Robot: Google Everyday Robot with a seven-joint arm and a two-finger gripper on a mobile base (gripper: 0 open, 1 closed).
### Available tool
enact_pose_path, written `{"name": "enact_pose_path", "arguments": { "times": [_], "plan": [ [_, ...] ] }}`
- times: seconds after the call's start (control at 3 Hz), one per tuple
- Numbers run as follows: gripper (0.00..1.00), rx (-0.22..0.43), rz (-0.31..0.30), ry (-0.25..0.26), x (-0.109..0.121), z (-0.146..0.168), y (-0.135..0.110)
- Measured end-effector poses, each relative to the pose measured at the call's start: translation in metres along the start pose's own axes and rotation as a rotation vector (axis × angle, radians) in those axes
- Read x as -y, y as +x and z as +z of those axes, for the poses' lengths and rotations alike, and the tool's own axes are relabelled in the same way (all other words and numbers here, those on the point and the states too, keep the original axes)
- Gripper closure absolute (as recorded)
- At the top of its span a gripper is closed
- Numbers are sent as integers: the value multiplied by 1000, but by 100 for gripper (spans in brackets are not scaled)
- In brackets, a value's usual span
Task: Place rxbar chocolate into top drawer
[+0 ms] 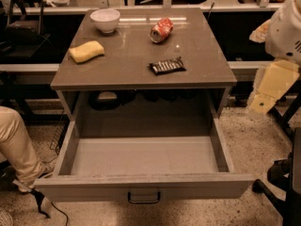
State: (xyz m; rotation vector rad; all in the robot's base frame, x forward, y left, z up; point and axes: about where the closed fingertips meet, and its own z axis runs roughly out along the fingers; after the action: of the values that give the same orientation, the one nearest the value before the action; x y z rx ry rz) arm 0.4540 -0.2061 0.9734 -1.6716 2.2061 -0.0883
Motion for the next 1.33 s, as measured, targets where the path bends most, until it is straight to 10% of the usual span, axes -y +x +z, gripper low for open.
{"name": "enact_pose_path", "arguments": {
  "times": [1.33],
  "plan": [
    [0,488,-11,-149,156,170,-117]
  ]
}}
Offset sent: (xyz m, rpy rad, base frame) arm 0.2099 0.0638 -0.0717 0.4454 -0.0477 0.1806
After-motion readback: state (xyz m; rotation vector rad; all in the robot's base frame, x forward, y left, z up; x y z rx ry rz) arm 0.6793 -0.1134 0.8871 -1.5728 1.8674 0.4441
